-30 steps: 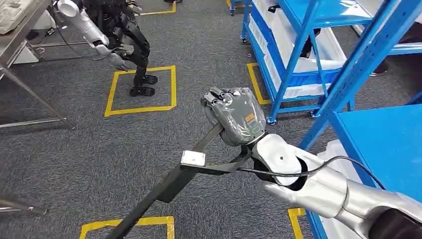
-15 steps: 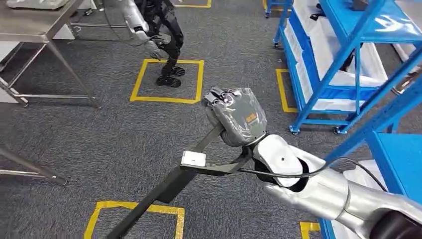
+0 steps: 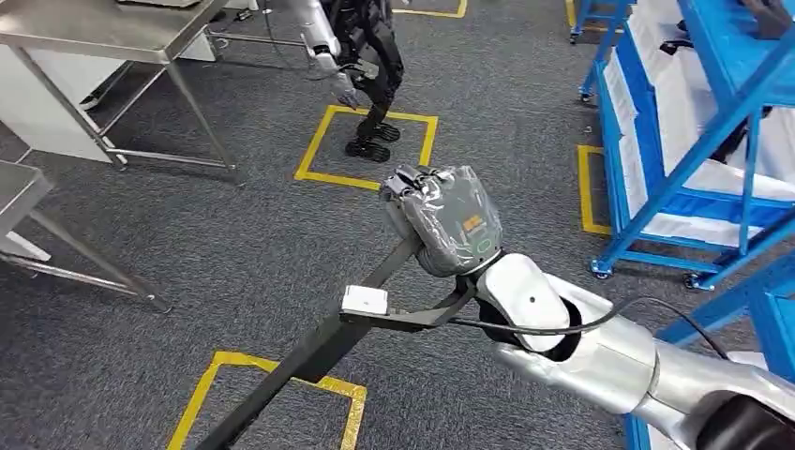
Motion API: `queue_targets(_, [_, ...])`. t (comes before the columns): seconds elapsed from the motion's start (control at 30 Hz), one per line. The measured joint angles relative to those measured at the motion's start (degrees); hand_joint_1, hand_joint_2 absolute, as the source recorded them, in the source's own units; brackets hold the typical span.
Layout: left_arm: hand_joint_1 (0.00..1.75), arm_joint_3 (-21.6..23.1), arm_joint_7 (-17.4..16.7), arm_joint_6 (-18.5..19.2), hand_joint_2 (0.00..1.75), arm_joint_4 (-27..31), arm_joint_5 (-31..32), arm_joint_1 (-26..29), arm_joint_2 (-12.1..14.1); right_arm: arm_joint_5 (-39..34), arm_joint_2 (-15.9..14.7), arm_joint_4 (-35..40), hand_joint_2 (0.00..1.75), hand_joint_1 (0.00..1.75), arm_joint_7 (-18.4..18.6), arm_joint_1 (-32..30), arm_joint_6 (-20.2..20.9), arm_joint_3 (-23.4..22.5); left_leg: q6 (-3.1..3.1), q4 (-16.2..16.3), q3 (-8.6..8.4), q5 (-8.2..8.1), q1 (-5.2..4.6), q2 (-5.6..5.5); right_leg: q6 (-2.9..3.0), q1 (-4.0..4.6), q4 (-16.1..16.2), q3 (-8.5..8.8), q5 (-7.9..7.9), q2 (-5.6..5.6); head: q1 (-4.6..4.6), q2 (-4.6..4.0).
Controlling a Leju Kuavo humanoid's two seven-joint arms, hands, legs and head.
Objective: Take the parts from the cabinet and place them on the table.
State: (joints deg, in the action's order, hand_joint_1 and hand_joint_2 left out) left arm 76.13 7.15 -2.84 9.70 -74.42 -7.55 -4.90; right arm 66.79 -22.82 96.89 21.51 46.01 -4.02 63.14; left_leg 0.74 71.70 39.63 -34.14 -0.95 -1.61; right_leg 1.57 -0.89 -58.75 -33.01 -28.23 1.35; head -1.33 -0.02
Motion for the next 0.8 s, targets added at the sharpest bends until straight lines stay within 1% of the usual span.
queue_targets(0.03, [0.0, 0.0, 0.15, 0.0, 1.75, 0.02, -0.02, -0.12, 0.02, 0.0, -0.02, 0.0, 1.75, 1.75, 0.0, -0.03, 0.0, 0.02, 0.26, 3.21, 1.34, -0.92, 0.04, 0.11, 0.06, -0.01, -0.03, -0.02, -0.06, 0.95, -0.24, 0.0])
queue_targets(0.07, [0.0, 0.0, 0.15, -0.02, 1.75, 0.0, -0.02, -0.16, 0.02, 0.0, -0.02, 0.02, 1.75, 1.75, -0.02, -0.03, 0.0, 0.07, 0.41, 3.61, 1.27, -0.46, 0.1, 0.15, 0.05, -0.05, -0.03, 0.01, -0.13, 1.68, -0.42, 0.0])
queue_targets(0.1, [0.0, 0.0, 0.13, -0.15, 1.75, 0.0, -0.04, -0.1, 0.04, 0.0, 0.02, 0.02, 1.75, 1.75, -0.04, -0.03, 0.0, 0.09, 0.52, 1.49, -0.02, 1.22, 0.25, 0.25, 0.0, -0.06, -0.04, 0.08, -0.22, 2.37, -0.83, 0.0])
queue_targets(0.13, [0.0, 0.0, 0.04, -0.26, 1.75, 0.0, -0.09, -0.01, 0.07, 0.0, 0.02, 0.02, 1.75, 1.75, -0.04, -0.02, 0.0, 0.09, 0.6, -2.42, -2.11, 3.53, 0.44, 0.61, -0.14, -0.06, -0.06, 0.21, -0.34, 2.94, -1.03, 0.0])
queue_targets(0.17, [0.0, 0.0, 0.02, -0.42, 1.75, 0.0, -0.2, -0.01, 0.09, 0.0, 0.02, 0.02, 1.75, 1.75, -0.04, 0.01, -0.02, 0.07, 0.64, -7.4, -4.55, 6.03, 0.56, 1.69, -0.32, -0.06, -0.1, 0.38, -0.49, 3.5, -1.14, 0.0])
queue_targets(0.2, [0.0, 0.0, -0.31, -0.52, 1.75, -0.02, -0.42, 0.2, 0.09, 0.0, 0.02, 0.02, 1.75, 1.75, -0.04, 0.06, -0.02, 0.04, 0.59, -11.62, -6.06, 6.78, 0.48, 4.34, -0.57, 0.16, -0.11, 0.44, -0.68, 4.01, -1.2, 0.0])
queue_targets(0.23, [0.0, 0.0, -0.26, -0.55, 1.75, -0.02, -0.5, 0.31, 0.13, 0.0, 0.0, 0.06, 1.75, 1.75, -0.04, 0.08, -0.04, 0.04, 0.12, -12.28, -6.27, 6.64, -0.3, 4.93, -0.82, 0.43, -0.42, 0.33, -0.72, 4.51, -1.46, 0.0])
queue_targets(0.27, [0.0, 0.0, -0.24, -0.57, 1.75, -0.04, -0.48, 0.28, 0.13, 0.0, 0.0, 0.07, 1.75, 1.75, -0.04, 0.07, -0.04, 0.04, -0.79, -13.03, -6.4, 6.25, -0.2, 4.62, -0.97, 0.49, -0.42, 0.17, -0.72, 4.87, -1.33, 0.0])
queue_targets(0.33, [0.0, 0.0, -0.18, -0.57, 1.75, -0.04, -0.48, 0.4, 0.13, 0.0, 0.04, 0.07, 1.75, 1.75, -0.07, 0.08, -0.04, 0.07, -1.29, -12.9, -6.05, 6.3, -0.5, 3.28, -1.44, 0.47, -0.27, 0.37, -0.75, 6.23, -0.63, 0.0])
queue_targets(0.37, [0.0, 0.0, -0.17, -0.57, 1.75, -0.02, -0.48, 0.38, 0.13, 0.0, 0.04, 0.11, 1.75, 1.75, -0.07, 0.1, -0.04, 0.02, -1.75, -13.4, -6.24, 6.55, -0.38, 2.66, -1.89, 0.38, -0.4, 0.56, -1.01, 6.82, -0.63, 0.0])
queue_targets(0.4, [0.0, 0.0, -0.15, -0.57, 1.75, -0.02, -0.48, 0.41, 0.07, 0.0, 0.04, 0.13, 1.75, 1.75, -0.07, 0.11, -0.04, -0.02, -2.19, -13.77, -6.58, 6.84, -0.09, 2.12, -2.29, -0.01, -1.31, 0.54, -2.05, 4.52, -0.57, 0.0])
queue_targets(0.43, [0.0, 0.0, -0.15, -0.57, 1.75, -0.02, -0.48, 0.38, 0.07, 0.0, 0.04, 0.13, 1.75, 1.75, -0.04, 0.14, -0.07, -0.02, -2.38, -13.85, -6.58, 6.92, 0.04, 1.83, -2.34, 0.0, -2.6, -0.11, -2.89, 2.52, -0.39, 0.0])
queue_targets(0.5, [0.0, 0.0, -0.15, -0.57, 1.75, -0.02, -0.48, 0.38, 0.07, 0.0, 0.04, 0.13, 1.75, 1.75, -0.04, 0.14, -0.07, -0.02, -2.38, -13.85, -6.58, 6.92, 0.04, 1.83, -2.34, 0.0, -2.6, -0.11, -2.89, 2.52, -0.39, 0.0])
queue_targets(0.53, [0.0, 0.0, -0.15, -0.57, 1.75, -0.02, -0.48, 0.37, 0.07, 0.0, 0.04, 0.13, 1.75, 1.75, -0.04, 0.15, -0.07, -0.02, -2.38, -13.85, -6.58, 6.92, 0.04, 1.81, -2.34, 0.0, -2.78, -0.18, -2.99, 2.35, -0.37, 0.0])
queue_targets(0.57, [0.0, 0.0, -0.15, -0.57, 1.75, -0.02, -0.48, 0.34, 0.07, 0.0, 0.04, 0.13, 1.75, 1.75, -0.07, 0.18, -0.09, -0.04, -2.38, -13.85, -6.57, 6.92, 0.03, 1.76, -2.33, -0.01, -3.35, -0.43, -3.31, 1.9, -0.35, 0.0])
queue_targets(0.6, [0.0, 0.0, -0.11, -0.57, 1.75, -0.02, -0.46, 0.19, 0.07, 0.0, 0.02, 0.13, 1.75, 1.75, -0.04, 0.23, -0.09, -0.04, -2.79, -13.85, -6.56, 6.91, 0.06, 1.32, -2.26, -0.06, -8.11, -2.77, -5.77, 0.05, 0.35, 0.0])
queue_targets(0.63, [0.0, 0.0, -0.11, -0.57, 1.75, -0.02, -0.46, 0.16, 0.07, -0.02, 0.02, 0.13, 1.75, 1.75, -0.04, 0.1, -0.09, -0.02, -2.85, -13.85, -6.56, 6.88, 0.05, 0.91, -2.24, -0.04, -11.64, -4.5, -7.3, -0.53, 0.52, 0.0])
queue_targets(0.67, [0.0, 0.0, -0.11, -0.55, 1.75, 0.02, -0.44, 0.27, 0.0, -0.02, 0.02, 0.13, 1.75, 1.75, -0.07, -0.19, -0.07, 0.04, -2.94, -13.69, -6.6, 6.88, -0.15, -1.08, -2.17, 0.08, -17.71, -8.04, -7.64, -1.08, 1.16, 0.0])
queue_targets(0.7, [0.0, 0.0, -0.11, -0.55, 1.75, 0.02, -0.44, 0.25, -0.07, -0.02, 0.02, 0.13, 1.75, 1.75, -0.07, -0.16, -0.04, 0.04, -2.92, -13.49, -6.65, 6.86, -0.13, -2.18, -1.89, 0.09, -13.11, -6.19, -4.26, -1.3, 1.29, 0.0])
queue_targets(0.73, [0.0, 0.0, -0.11, -0.55, 1.75, 0.02, -0.44, 0.23, -0.11, -0.02, 0.0, 0.13, 1.75, 1.75, -0.07, -0.09, -0.02, 0.04, -2.84, -13.28, -6.68, 6.76, -0.09, -2.94, -1.67, 0.08, -8.2, -4.09, -1.41, -1.91, 1.51, 0.0])
queue_targets(0.77, [0.0, 0.0, -0.11, -0.55, 1.75, 0.02, -0.44, 0.23, -0.18, 0.0, 0.02, 0.13, 1.75, 1.75, -0.07, -0.01, -0.02, 0.02, -2.67, -12.97, -6.59, 6.55, 0.0, -3.54, -1.52, 0.02, -3.24, -2.1, 0.91, -3.83, 1.75, 0.0])
queue_targets(0.8, [0.0, 0.0, -0.11, -0.55, 1.75, 0.02, -0.44, 0.13, -0.26, 0.0, -0.02, 0.13, 1.75, 1.75, -0.05, -0.02, 0.0, 0.04, -2.4, -12.55, -6.05, 6.36, -0.26, -3.94, -1.68, -0.2, -2.12, -1.68, 0.08, -6.13, 1.66, 0.0])
